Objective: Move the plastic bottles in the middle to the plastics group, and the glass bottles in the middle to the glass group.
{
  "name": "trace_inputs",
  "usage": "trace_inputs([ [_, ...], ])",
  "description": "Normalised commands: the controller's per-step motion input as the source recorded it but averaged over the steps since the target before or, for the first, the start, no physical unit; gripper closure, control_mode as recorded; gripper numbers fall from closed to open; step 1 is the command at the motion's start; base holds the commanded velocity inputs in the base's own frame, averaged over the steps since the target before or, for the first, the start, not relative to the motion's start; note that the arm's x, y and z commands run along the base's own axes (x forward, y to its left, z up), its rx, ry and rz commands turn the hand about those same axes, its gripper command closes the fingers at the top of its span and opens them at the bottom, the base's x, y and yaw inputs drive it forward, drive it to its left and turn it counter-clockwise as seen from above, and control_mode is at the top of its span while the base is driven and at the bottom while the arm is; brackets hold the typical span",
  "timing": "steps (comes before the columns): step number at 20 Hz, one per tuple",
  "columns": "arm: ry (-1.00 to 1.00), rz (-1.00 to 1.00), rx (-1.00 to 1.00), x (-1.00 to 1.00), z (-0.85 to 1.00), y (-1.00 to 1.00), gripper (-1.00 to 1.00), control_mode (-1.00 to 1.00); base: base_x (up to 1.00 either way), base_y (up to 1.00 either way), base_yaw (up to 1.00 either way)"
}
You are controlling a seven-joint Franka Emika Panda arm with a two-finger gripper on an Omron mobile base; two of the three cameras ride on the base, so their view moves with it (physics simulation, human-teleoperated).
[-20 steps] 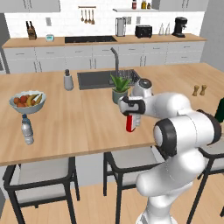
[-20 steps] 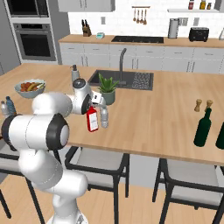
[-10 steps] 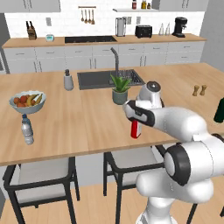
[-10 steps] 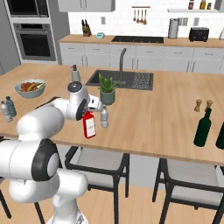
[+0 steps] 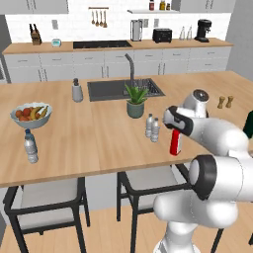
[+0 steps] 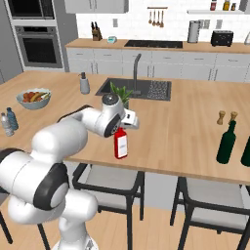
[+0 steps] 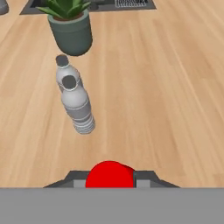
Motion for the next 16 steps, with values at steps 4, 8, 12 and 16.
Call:
trace_inputs([
  [4, 0.06, 0.00, 0.00, 0.00, 0.14, -1.00, 1.00, -1.00, 0.00, 0.00, 0.00],
  [8, 0.02, 0.01, 0.00, 0.00, 0.00, -0.95, 1.00, -1.00, 0.00, 0.00, 0.00],
  [12, 0.00, 0.10, 0.00, 0.03, 0.04, -0.64, 1.00, -1.00, 0.00, 0.00, 0.00],
  [16, -0.03, 0.15, 0.00, 0.13, 0.20, -0.56, 1.00, -1.00, 0.00, 0.00, 0.00],
])
